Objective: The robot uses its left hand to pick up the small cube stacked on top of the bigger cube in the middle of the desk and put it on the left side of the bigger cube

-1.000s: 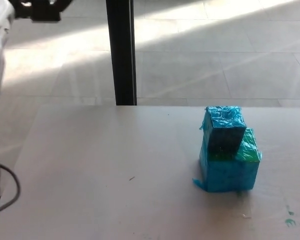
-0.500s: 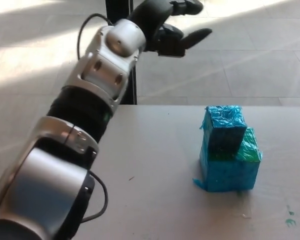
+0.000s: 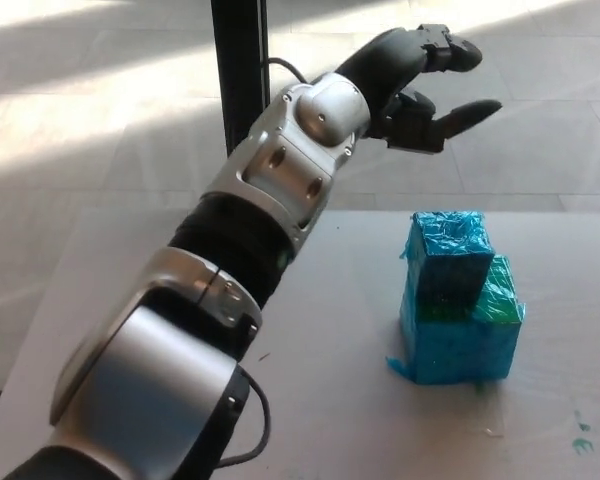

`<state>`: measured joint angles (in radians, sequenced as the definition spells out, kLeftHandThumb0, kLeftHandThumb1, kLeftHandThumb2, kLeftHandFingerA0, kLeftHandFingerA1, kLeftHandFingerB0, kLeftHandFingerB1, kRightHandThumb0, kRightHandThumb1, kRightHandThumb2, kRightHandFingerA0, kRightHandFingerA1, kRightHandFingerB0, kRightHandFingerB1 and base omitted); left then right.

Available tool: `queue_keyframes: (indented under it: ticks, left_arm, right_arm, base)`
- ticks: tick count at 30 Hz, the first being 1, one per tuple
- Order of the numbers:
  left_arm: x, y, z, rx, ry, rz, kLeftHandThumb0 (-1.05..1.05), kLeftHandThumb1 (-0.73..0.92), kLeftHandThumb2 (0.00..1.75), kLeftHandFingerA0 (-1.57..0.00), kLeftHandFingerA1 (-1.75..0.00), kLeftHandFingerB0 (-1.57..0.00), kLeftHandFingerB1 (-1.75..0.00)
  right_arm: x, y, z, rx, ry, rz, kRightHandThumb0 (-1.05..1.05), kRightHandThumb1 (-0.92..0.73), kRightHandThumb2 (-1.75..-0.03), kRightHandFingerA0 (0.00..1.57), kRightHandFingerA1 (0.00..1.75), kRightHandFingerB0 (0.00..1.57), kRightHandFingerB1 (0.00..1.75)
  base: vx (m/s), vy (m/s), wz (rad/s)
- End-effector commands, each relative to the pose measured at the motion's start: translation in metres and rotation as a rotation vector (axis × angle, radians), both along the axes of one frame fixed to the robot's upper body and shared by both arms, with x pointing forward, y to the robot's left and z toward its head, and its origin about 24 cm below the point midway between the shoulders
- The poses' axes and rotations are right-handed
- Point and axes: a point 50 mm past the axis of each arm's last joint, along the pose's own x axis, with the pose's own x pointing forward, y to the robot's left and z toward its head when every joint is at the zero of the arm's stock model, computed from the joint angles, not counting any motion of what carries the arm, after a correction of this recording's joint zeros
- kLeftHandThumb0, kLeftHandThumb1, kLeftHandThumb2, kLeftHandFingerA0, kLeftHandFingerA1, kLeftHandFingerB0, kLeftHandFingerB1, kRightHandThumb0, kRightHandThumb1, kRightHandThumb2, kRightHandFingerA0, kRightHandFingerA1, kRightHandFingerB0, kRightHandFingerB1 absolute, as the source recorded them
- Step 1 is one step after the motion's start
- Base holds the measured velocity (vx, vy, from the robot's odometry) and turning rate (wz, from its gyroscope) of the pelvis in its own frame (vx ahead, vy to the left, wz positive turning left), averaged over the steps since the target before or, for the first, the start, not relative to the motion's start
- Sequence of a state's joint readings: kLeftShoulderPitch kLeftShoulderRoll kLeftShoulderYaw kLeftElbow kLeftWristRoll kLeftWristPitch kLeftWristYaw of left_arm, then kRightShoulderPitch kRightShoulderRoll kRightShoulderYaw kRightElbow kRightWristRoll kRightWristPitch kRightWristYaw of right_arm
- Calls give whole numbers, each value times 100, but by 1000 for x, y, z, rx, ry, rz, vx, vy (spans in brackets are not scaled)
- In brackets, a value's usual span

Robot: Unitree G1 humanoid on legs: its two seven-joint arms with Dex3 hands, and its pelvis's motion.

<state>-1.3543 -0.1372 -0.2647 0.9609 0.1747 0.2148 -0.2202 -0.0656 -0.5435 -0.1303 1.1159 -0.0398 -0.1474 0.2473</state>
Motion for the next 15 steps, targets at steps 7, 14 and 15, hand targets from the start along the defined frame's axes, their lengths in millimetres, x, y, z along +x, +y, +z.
queue_keyframes:
  ticks: [7, 14, 15]
  left_arm:
    - [-6, -11, -35, 221, 156, -64, -94, 47, 103, -1, -26, -1, 0]
    - [-11, -18, -48, 355, 210, -102, -105, 63, 64, 0, 0, 0, -5]
    - [-11, -19, -48, 365, 217, -107, -105, 65, 61, 0, 0, 0, -1]
  right_arm:
    - [3, -7, 8, -18, -11, 6, -55, -52, -89, 51, 64, 35, 50]
    - [6, -7, 10, 2, -31, -5, -53, -53, -89, 50, 64, 34, 50]
    - [7, -7, 10, 3, -34, -3, -53, -53, -88, 49, 63, 34, 50]
  base:
    - [0, 0, 0]
    - [0, 0, 0]
    - [0, 0, 0]
